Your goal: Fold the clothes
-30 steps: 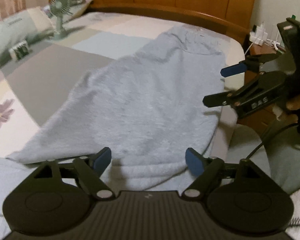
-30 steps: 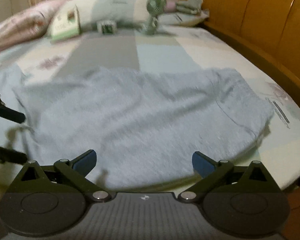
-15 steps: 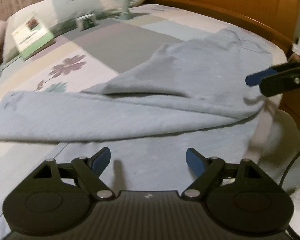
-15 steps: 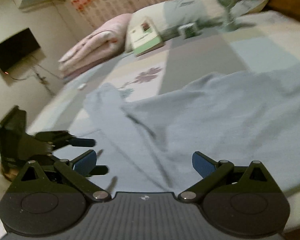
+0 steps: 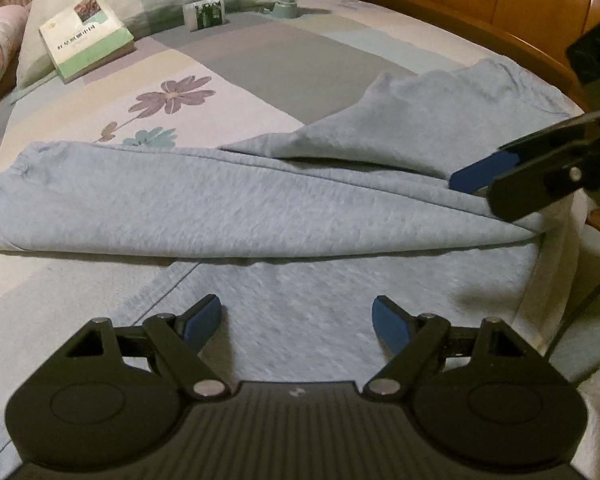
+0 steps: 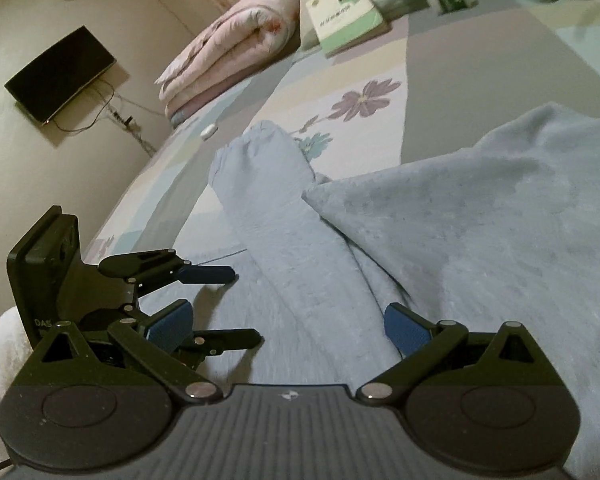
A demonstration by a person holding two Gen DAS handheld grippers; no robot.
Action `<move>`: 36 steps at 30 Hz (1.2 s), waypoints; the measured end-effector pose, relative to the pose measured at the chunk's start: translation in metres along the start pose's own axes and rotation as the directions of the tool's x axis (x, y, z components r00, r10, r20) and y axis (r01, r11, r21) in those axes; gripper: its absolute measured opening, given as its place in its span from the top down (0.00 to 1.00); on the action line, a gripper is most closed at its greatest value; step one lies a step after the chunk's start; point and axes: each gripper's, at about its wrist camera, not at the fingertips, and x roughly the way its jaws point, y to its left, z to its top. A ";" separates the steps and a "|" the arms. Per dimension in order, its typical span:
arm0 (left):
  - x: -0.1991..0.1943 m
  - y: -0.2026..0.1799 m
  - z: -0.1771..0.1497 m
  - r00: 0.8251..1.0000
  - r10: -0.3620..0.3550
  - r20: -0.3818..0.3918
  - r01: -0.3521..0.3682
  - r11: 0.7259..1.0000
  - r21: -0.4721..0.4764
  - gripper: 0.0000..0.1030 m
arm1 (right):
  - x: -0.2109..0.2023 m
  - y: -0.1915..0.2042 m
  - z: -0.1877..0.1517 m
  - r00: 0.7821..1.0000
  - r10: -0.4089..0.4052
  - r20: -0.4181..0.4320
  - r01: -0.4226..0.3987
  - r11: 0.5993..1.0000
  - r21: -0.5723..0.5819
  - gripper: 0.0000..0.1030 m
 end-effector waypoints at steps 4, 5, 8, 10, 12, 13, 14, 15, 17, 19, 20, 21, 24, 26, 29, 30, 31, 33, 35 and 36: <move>0.003 0.005 0.001 1.000 -0.021 -0.001 0.021 1.000 -0.012 0.15 | 0.015 -0.008 0.006 0.999 0.027 -0.042 -0.027 1.000 0.015 0.00; 0.003 0.007 0.002 1.000 -0.025 -0.002 0.025 1.000 -0.014 0.15 | 0.018 -0.009 0.007 0.998 0.041 -0.050 -0.040 0.999 0.021 0.00; 0.004 0.011 0.002 0.999 -0.036 -0.004 0.036 0.999 -0.024 0.14 | 0.027 -0.013 0.014 0.994 0.084 -0.064 -0.081 0.996 0.041 0.00; 0.004 0.013 0.003 0.999 -0.039 -0.004 0.039 0.999 -0.029 0.14 | 0.032 -0.015 0.020 0.991 0.114 -0.067 -0.111 0.992 0.054 0.00; 0.003 0.014 0.003 0.999 -0.034 -0.006 0.034 0.999 -0.034 0.14 | 0.037 -0.017 0.026 0.987 0.145 -0.069 -0.140 0.988 0.067 0.00; 0.002 0.014 0.002 0.999 -0.032 -0.007 0.032 0.999 -0.035 0.14 | 0.041 -0.018 0.030 0.985 0.159 -0.070 -0.154 0.985 0.076 0.00; 0.001 0.015 0.002 1.000 -0.026 -0.008 0.026 0.999 -0.039 0.14 | 0.045 -0.019 0.033 0.982 0.174 -0.071 -0.168 0.982 0.086 0.00; 0.001 0.016 0.001 1.000 -0.020 -0.009 0.020 0.999 -0.044 0.14 | 0.048 -0.019 0.036 0.980 0.185 -0.072 -0.178 0.980 0.093 0.00; -0.001 0.018 0.000 1.000 -0.013 -0.010 0.013 0.998 -0.054 0.14 | 0.054 -0.017 0.040 0.976 0.207 -0.075 -0.199 0.975 0.104 0.00; -0.005 0.020 -0.003 1.000 -0.006 -0.009 0.005 0.998 -0.069 0.14 | 0.051 -0.009 0.038 0.971 0.225 -0.077 -0.217 0.971 0.097 0.00; -0.007 0.021 -0.005 1.000 -0.006 -0.007 0.005 0.997 -0.081 0.14 | 0.050 -0.005 0.037 0.969 0.234 -0.078 -0.227 0.969 0.093 0.00; -0.009 0.023 -0.006 1.000 -0.006 -0.005 0.005 0.996 -0.092 0.14 | 0.049 -0.001 0.036 0.967 0.243 -0.079 -0.236 0.968 0.090 0.00; -0.016 0.030 -0.011 1.000 -0.013 0.006 0.014 0.991 -0.136 0.14 | 0.046 0.012 0.033 0.959 0.270 -0.082 -0.264 0.961 0.079 0.00; -0.022 0.034 -0.014 1.000 -0.020 0.015 0.022 0.986 -0.167 0.14 | 0.044 0.020 0.031 0.954 0.288 -0.085 -0.282 0.957 0.072 0.00; -0.030 0.042 -0.019 0.999 -0.032 0.036 0.040 0.970 -0.241 0.14 | 0.040 0.033 0.028 0.945 0.314 -0.089 -0.310 0.949 0.062 0.00; -0.033 0.044 -0.021 0.998 -0.040 0.047 0.051 0.963 -0.266 0.14 | 0.039 0.037 0.027 0.942 0.323 -0.090 -0.319 0.946 0.058 0.00; -0.037 0.046 -0.024 0.997 -0.054 0.061 0.069 0.955 -0.287 0.14 | 0.038 0.041 0.025 0.940 0.328 -0.092 -0.324 0.944 0.056 0.00; -0.045 0.049 -0.029 0.993 -0.074 0.088 0.099 0.940 -0.326 0.14 | 0.036 0.044 0.017 0.943 0.318 -0.097 -0.313 0.948 0.059 0.00; -0.053 0.049 -0.034 0.991 -0.079 0.108 0.112 0.932 -0.345 0.14 | 0.034 0.048 0.009 0.946 0.308 -0.102 -0.302 0.951 0.062 0.00; -0.055 0.048 -0.037 0.991 -0.080 0.111 0.114 0.932 -0.343 0.14 | 0.033 0.050 0.005 0.947 0.302 -0.105 -0.297 0.953 0.064 0.00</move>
